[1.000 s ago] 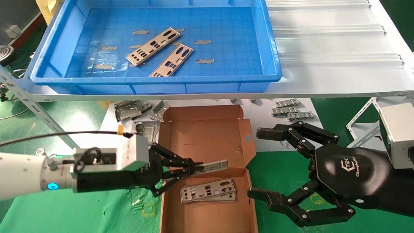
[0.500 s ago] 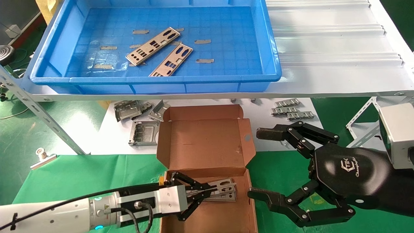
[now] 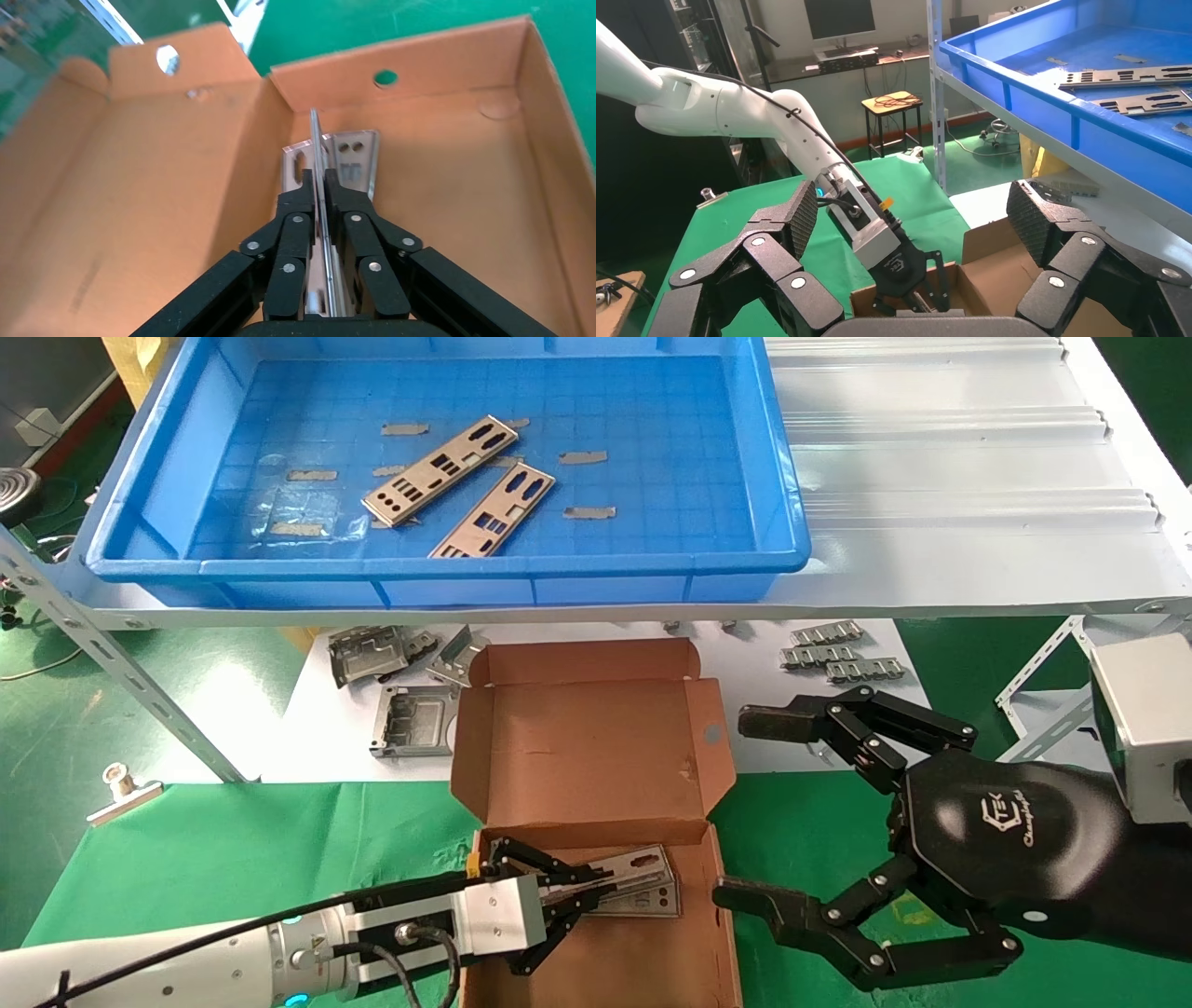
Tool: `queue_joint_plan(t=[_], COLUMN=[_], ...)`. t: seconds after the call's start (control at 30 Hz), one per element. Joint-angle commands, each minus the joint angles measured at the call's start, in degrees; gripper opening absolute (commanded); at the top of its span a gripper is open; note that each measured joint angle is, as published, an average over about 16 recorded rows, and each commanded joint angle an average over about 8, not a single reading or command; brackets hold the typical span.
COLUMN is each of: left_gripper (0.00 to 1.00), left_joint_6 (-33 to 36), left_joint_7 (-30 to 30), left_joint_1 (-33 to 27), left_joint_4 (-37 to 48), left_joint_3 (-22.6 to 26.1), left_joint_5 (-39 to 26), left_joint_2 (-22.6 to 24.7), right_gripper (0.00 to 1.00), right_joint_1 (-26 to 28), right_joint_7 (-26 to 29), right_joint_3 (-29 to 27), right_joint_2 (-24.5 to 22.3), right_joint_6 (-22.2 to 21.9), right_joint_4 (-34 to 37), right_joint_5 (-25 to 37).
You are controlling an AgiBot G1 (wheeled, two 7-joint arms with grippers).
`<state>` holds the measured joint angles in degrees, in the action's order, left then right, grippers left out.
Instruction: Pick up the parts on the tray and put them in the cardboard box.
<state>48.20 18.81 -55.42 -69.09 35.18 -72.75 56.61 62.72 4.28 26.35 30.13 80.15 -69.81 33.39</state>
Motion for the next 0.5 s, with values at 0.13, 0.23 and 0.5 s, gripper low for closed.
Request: queue_joint_plan(t=[0.13, 0.23, 0.5], left_gripper=[1.0, 1.0, 1.0], left_joint_6=[-1.29, -1.1, 2.85], left_joint_7=[1.54, 1.96, -0.46], left_joint_1=[1.19, 1.62, 1.49], left_joint_4=[-0.67, -0.52, 0.19], left_joint_3=[-0.88, -1.24, -1.91], left_joint_5=[0.91, 1.72, 5.64], left_joint_2=[0.44, 0.49, -0.61], right_gripper=[1.0, 1.0, 1.0], right_joint_1=[0.0, 0.0, 0.0], right_joint_7=[0.0, 0.0, 0.0], right_joint_3=[0.0, 0.0, 0.0], right_joint_2=[0.0, 0.0, 0.0], right_joint_6=[0.0, 0.0, 0.0], right_joint_4=[0.0, 0.0, 0.0], right_joint_5=[0.0, 0.0, 0.0])
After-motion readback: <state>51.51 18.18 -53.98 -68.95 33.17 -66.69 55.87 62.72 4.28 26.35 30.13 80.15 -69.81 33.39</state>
